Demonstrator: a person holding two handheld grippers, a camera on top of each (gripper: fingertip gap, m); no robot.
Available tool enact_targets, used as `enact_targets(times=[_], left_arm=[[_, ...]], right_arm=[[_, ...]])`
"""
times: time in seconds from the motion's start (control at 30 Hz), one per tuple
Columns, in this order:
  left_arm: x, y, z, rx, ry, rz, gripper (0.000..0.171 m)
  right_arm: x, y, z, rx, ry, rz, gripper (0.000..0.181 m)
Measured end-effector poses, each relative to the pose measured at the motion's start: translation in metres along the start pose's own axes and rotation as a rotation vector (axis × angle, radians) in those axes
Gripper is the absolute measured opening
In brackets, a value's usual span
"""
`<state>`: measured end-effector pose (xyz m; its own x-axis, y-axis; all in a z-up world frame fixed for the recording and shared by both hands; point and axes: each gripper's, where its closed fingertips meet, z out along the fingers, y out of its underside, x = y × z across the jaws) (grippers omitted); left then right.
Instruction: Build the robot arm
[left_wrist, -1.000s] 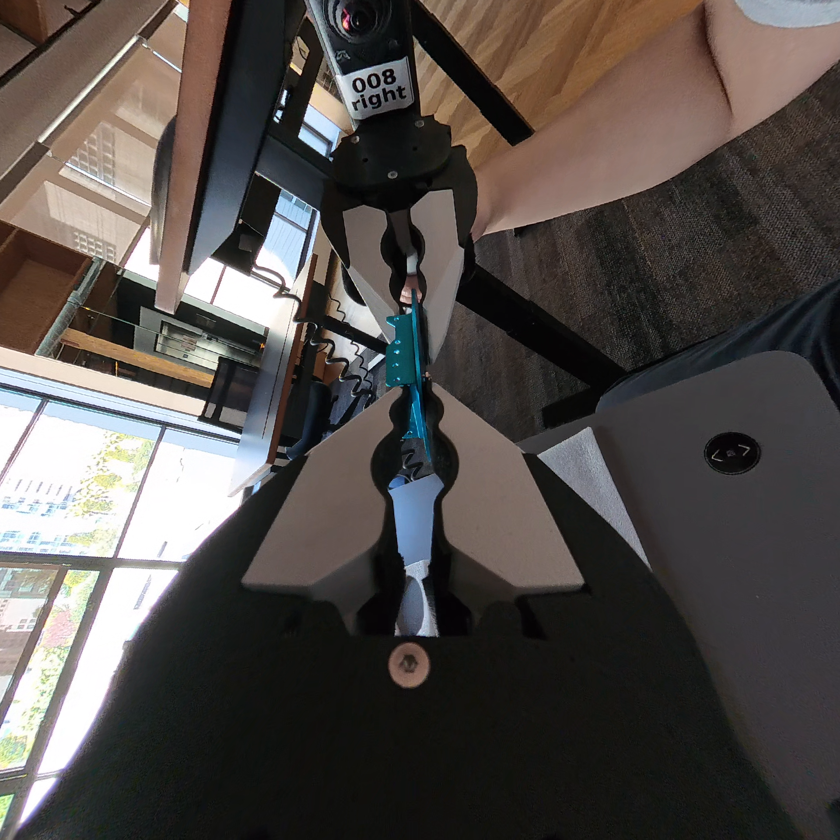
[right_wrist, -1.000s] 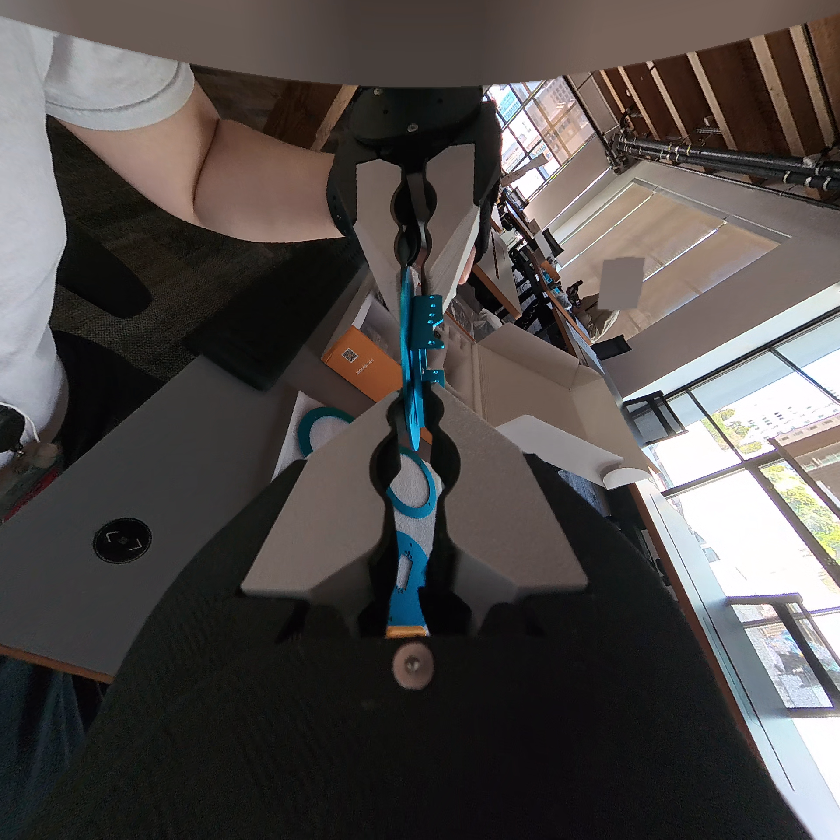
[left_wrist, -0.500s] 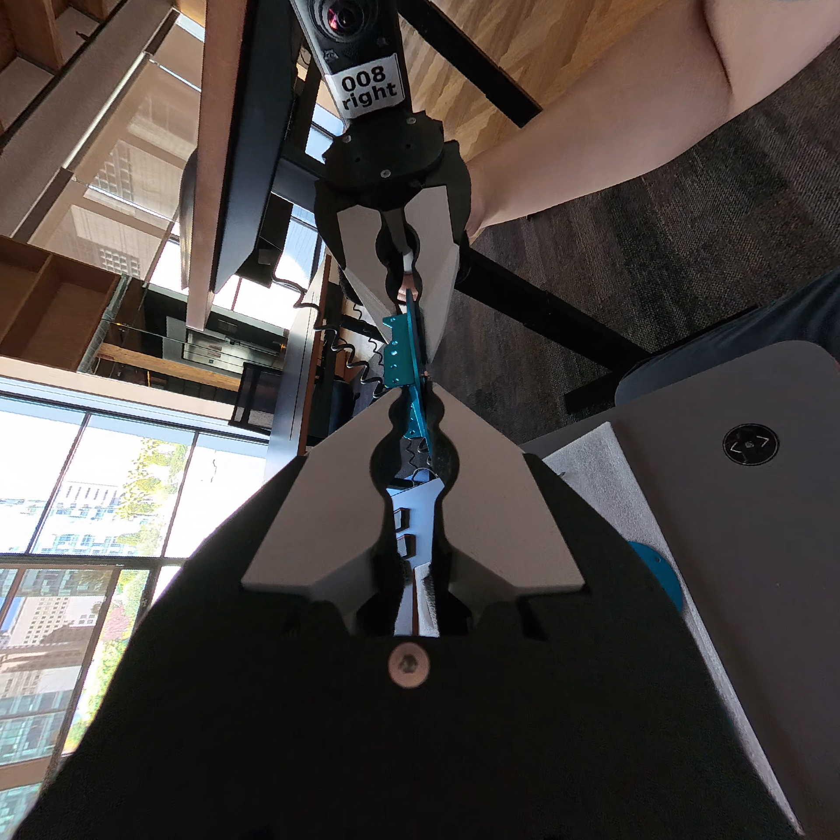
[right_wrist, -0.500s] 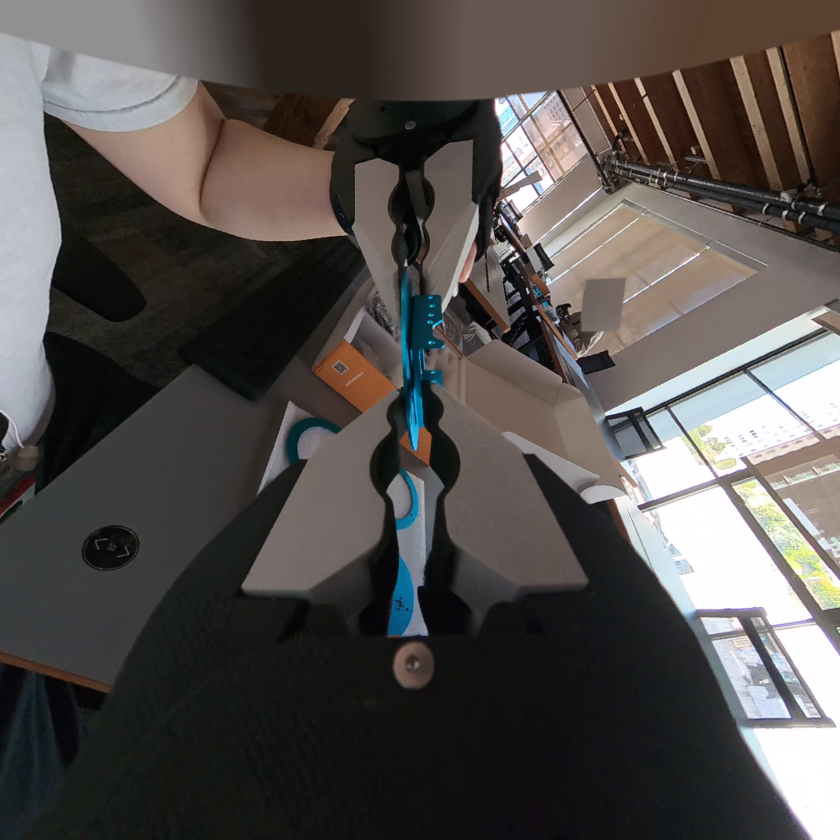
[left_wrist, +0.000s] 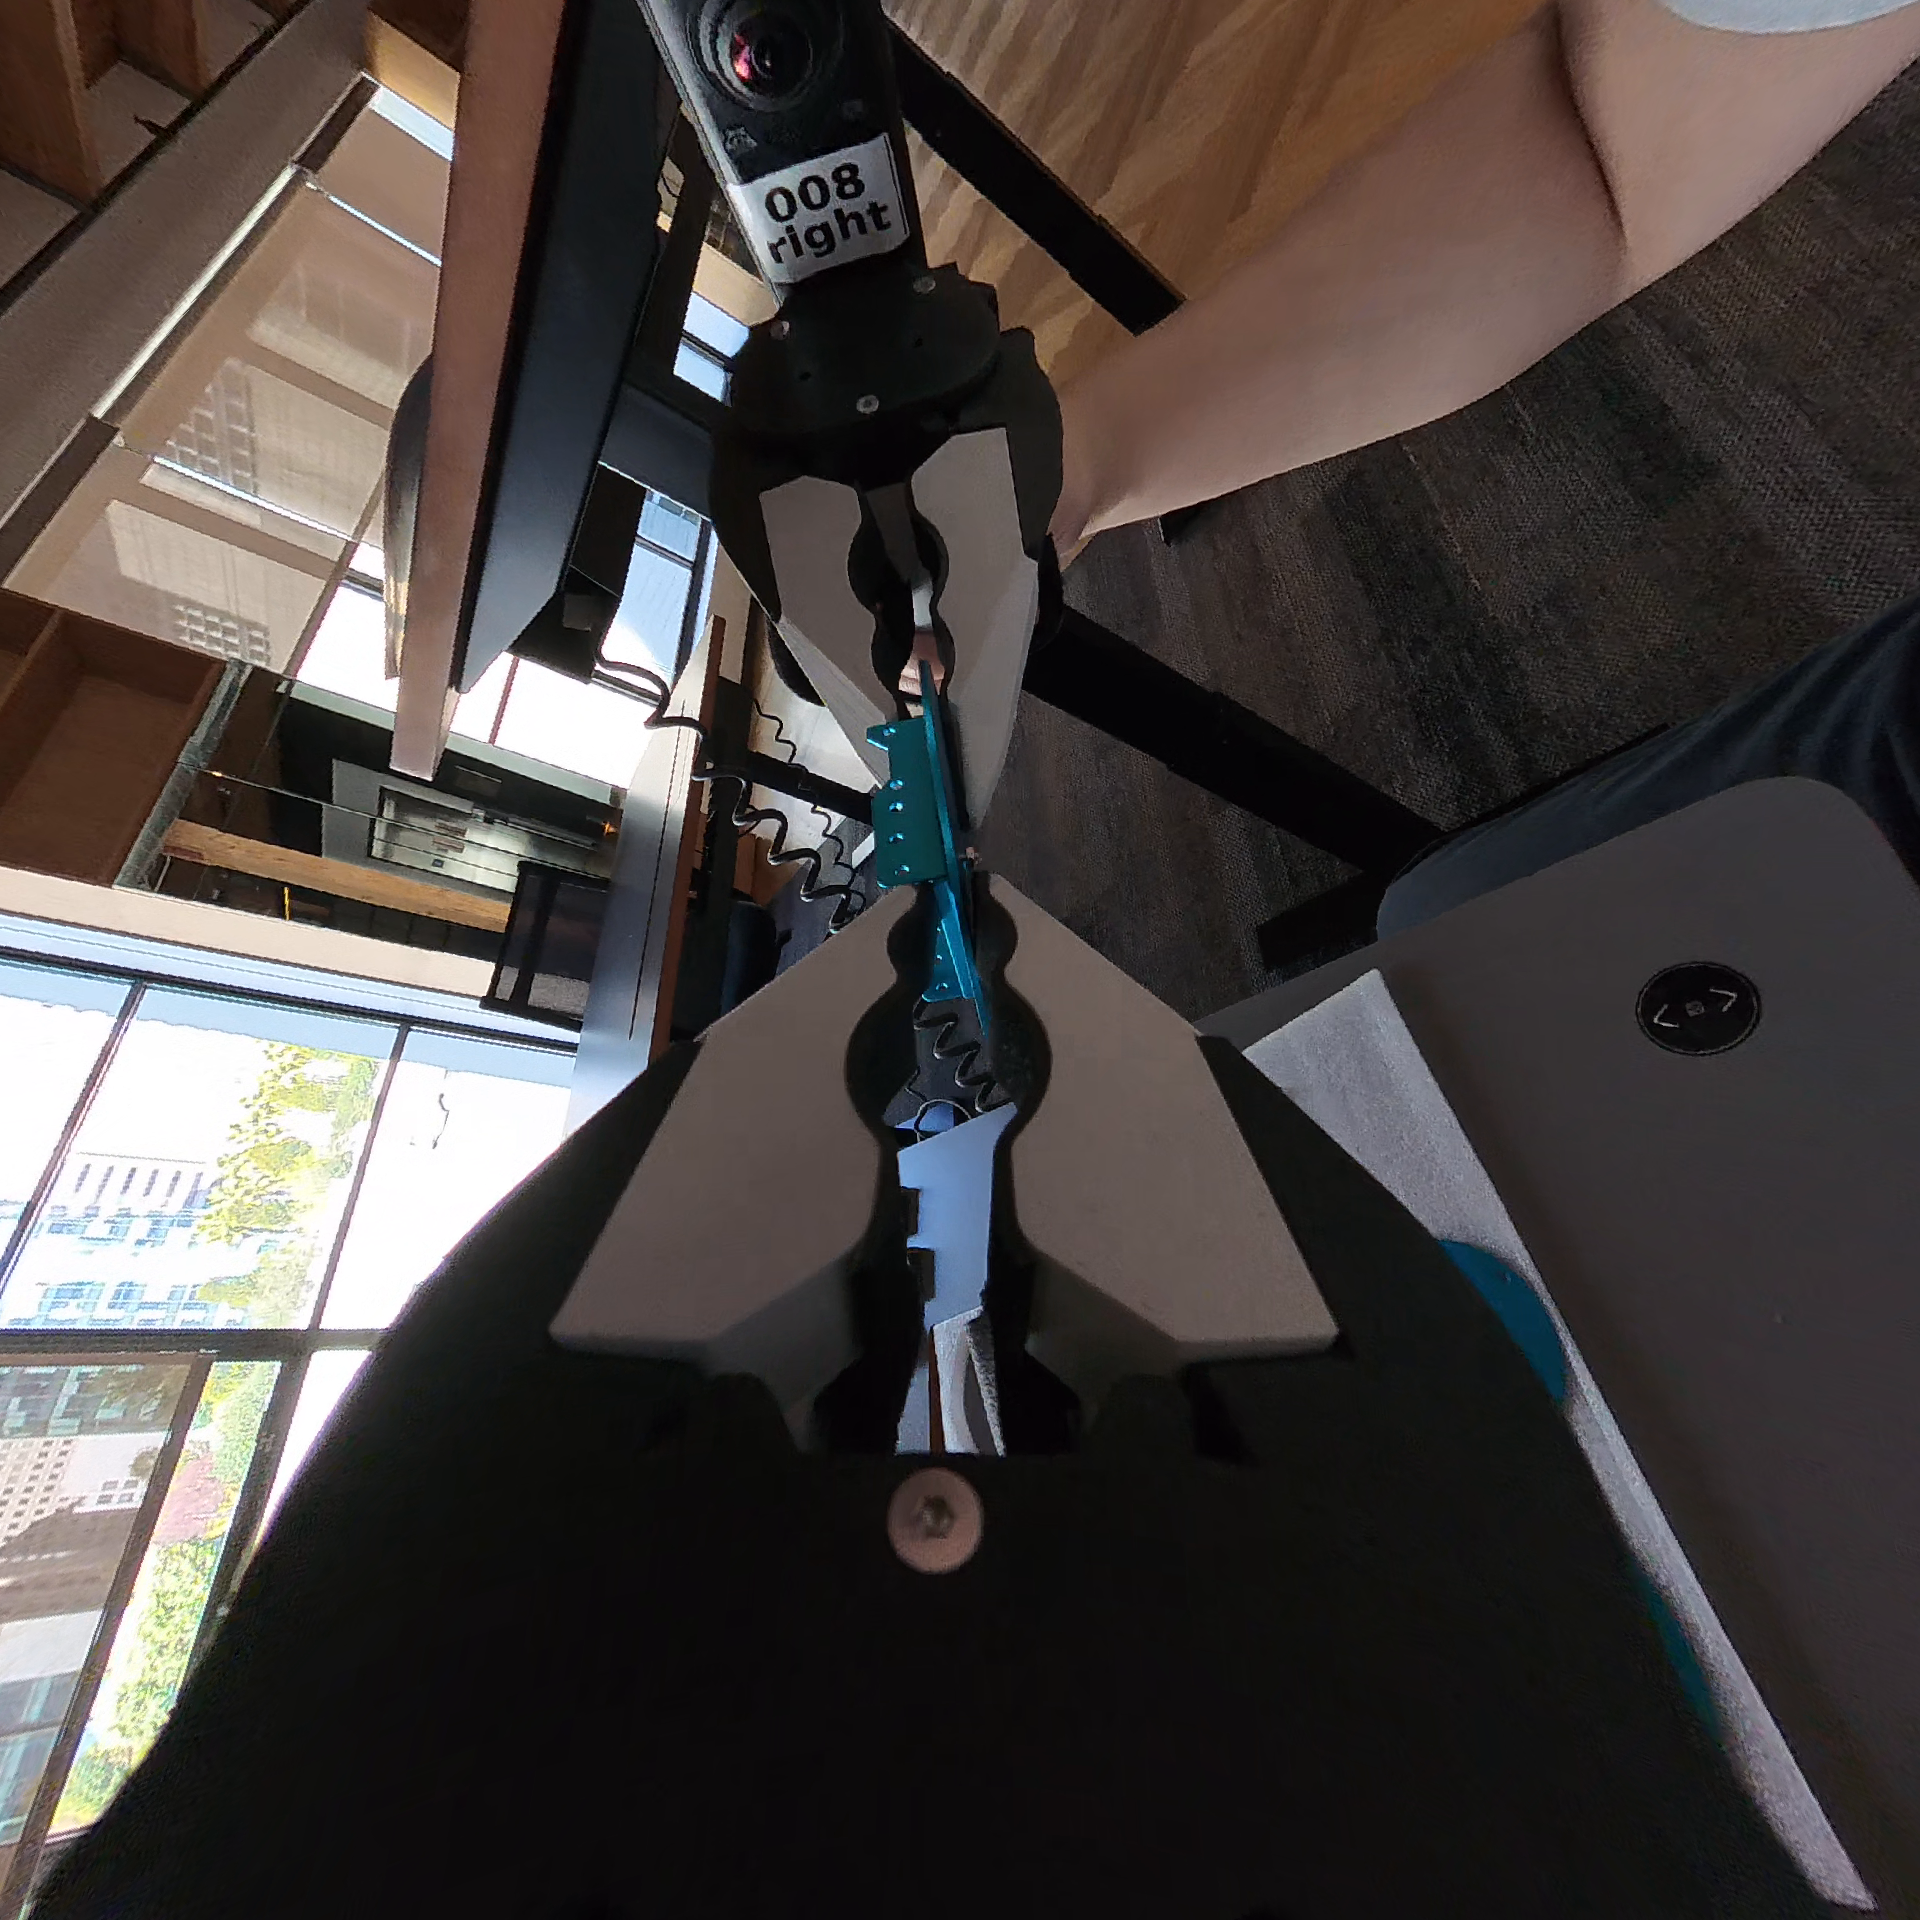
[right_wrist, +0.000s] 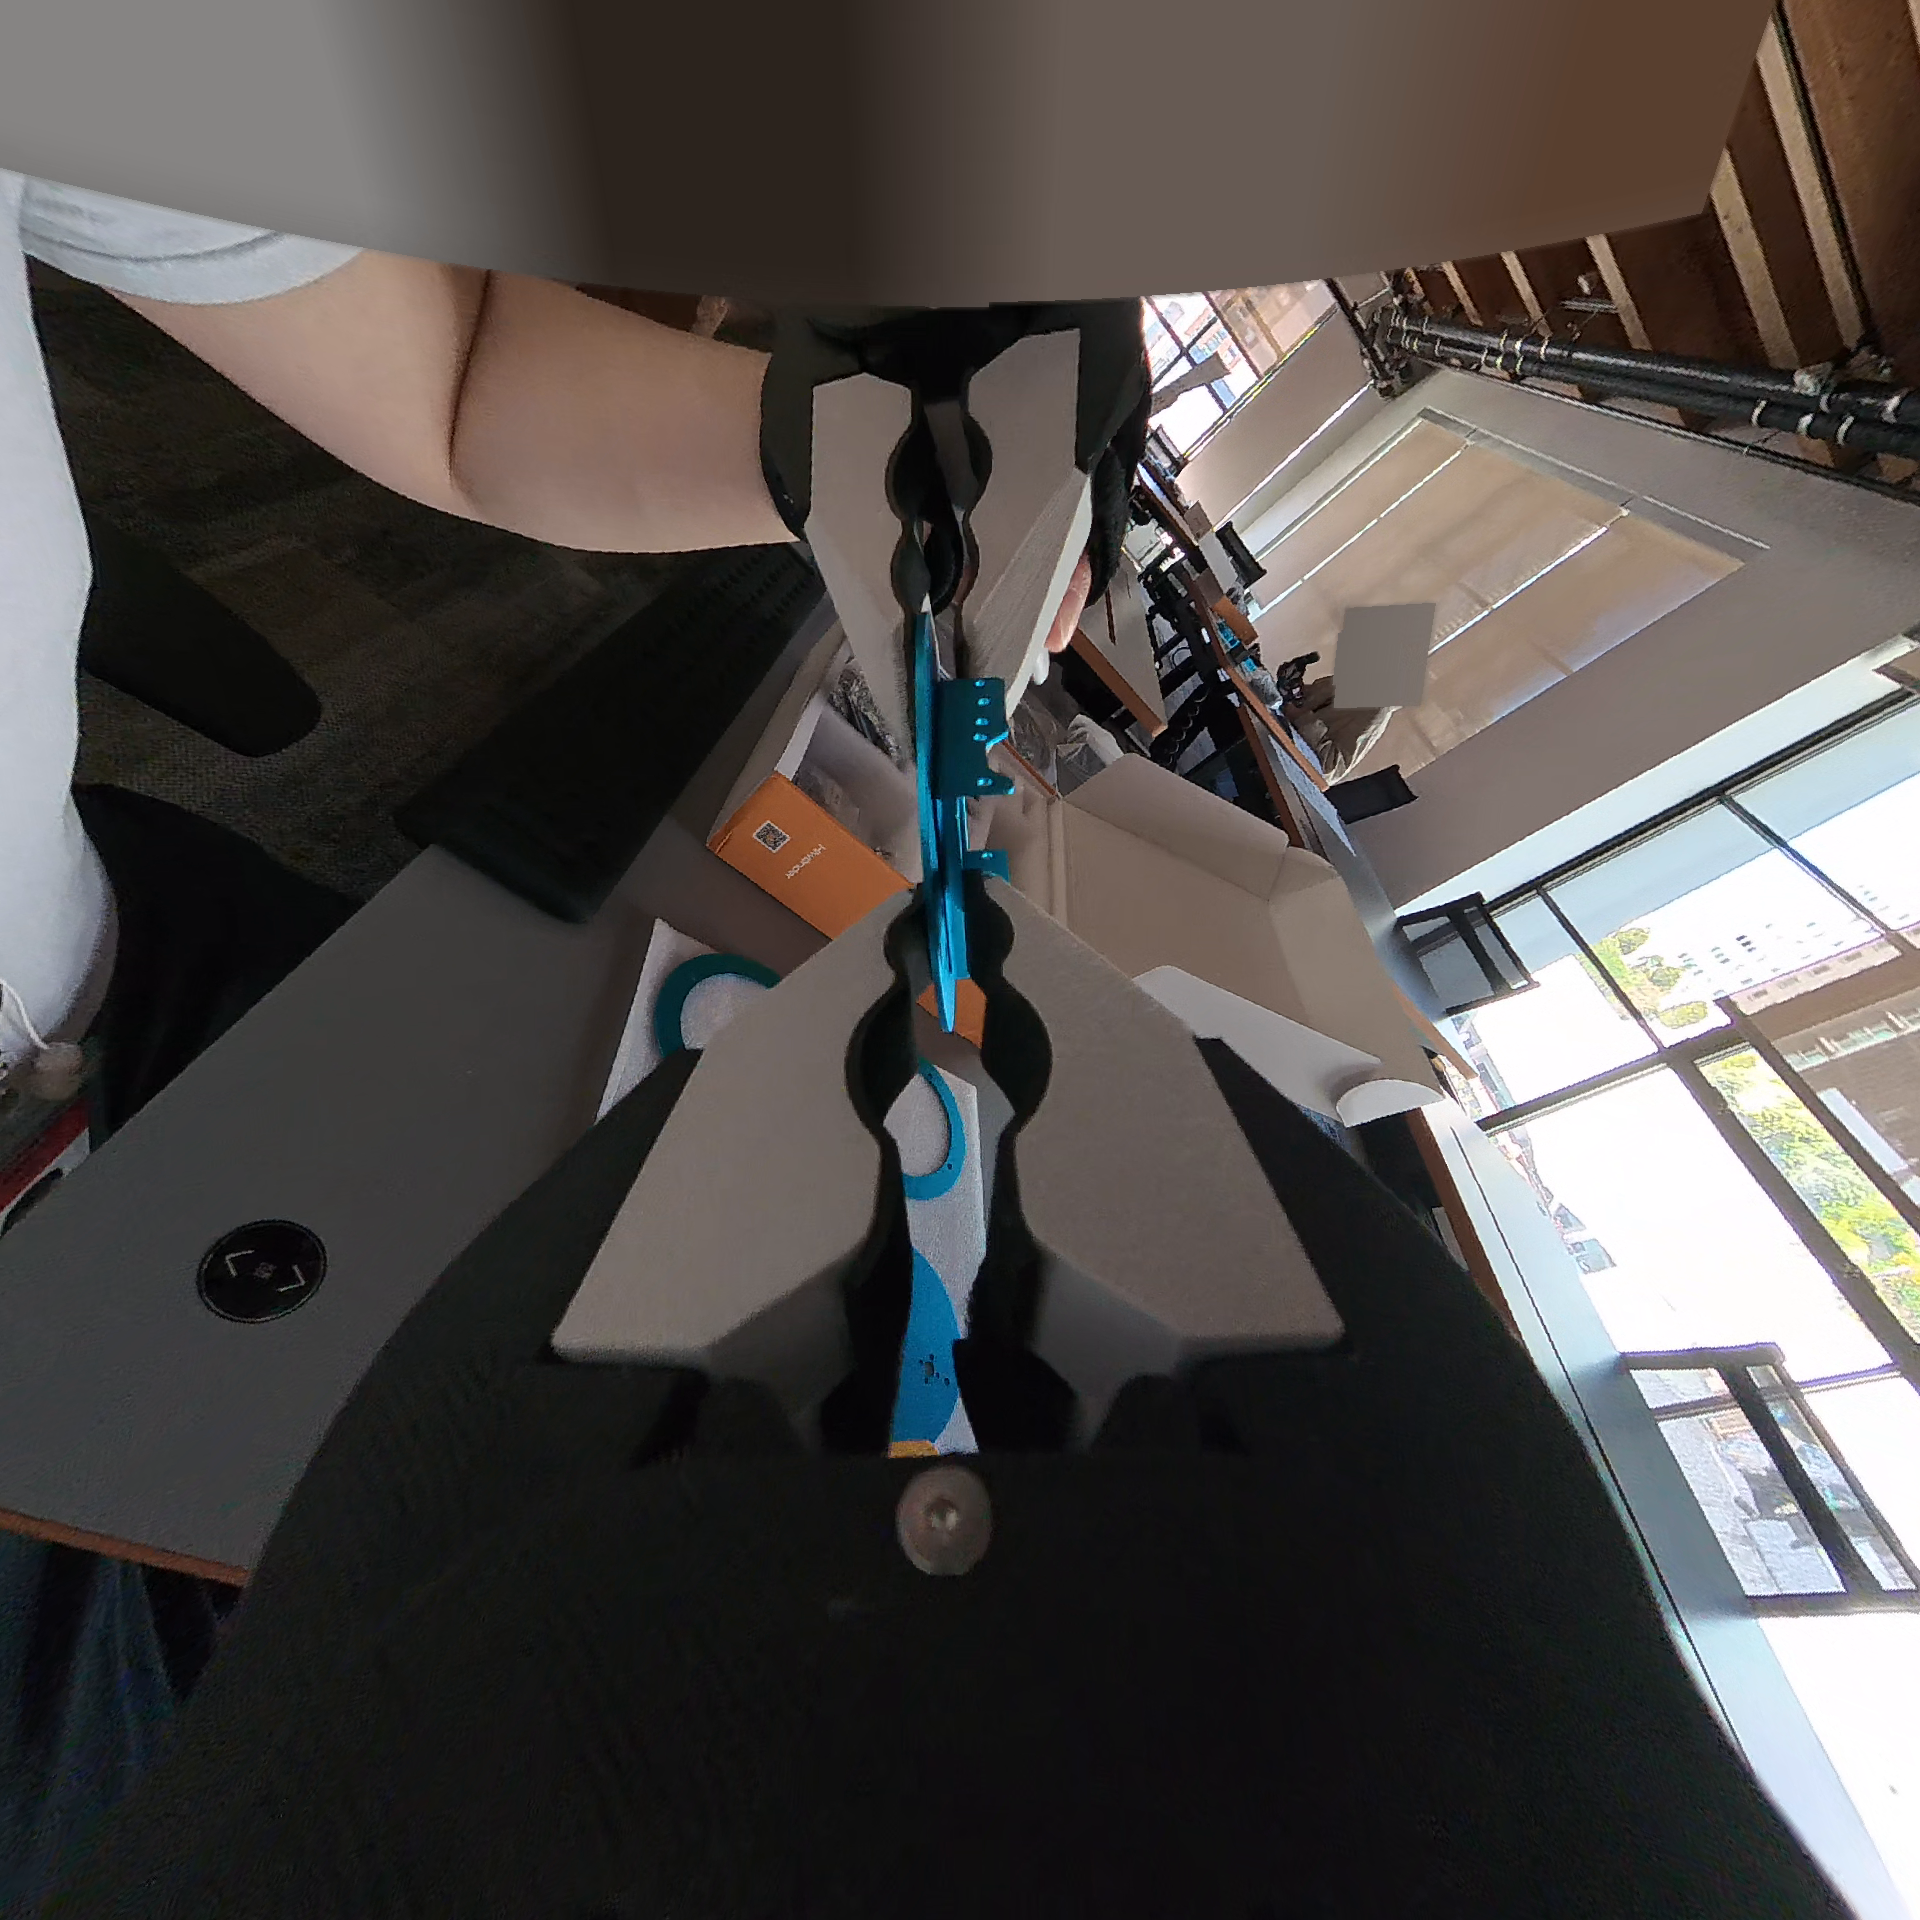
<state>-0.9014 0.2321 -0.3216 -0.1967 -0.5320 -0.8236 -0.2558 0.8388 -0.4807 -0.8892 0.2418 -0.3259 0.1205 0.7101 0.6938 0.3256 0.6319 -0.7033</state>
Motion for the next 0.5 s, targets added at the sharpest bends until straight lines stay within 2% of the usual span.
enact_targets(times=[0.17, 0.23, 0.33, 0.4, 0.5], left_arm=[[-0.004, 0.005, 0.0, -0.003, -0.069, -0.007, 0.006], [-0.001, 0.017, -0.002, 0.002, -0.078, -0.104, 0.021], [0.015, 0.047, -0.011, 0.009, -0.076, -0.329, 0.031], [0.029, 0.068, -0.021, 0.027, -0.117, -0.437, 0.029], [0.062, 0.102, -0.028, -0.027, -0.155, -0.565, 0.026]], right_arm=[[0.002, 0.005, 0.002, -0.013, 0.02, 0.013, 0.004], [0.008, 0.02, 0.003, -0.062, 0.085, -0.001, 0.004], [-0.002, 0.064, 0.01, -0.184, 0.129, -0.052, 0.004], [-0.018, 0.101, 0.02, -0.281, 0.147, -0.098, 0.004], [-0.049, 0.158, 0.035, -0.447, 0.165, -0.235, 0.005]])
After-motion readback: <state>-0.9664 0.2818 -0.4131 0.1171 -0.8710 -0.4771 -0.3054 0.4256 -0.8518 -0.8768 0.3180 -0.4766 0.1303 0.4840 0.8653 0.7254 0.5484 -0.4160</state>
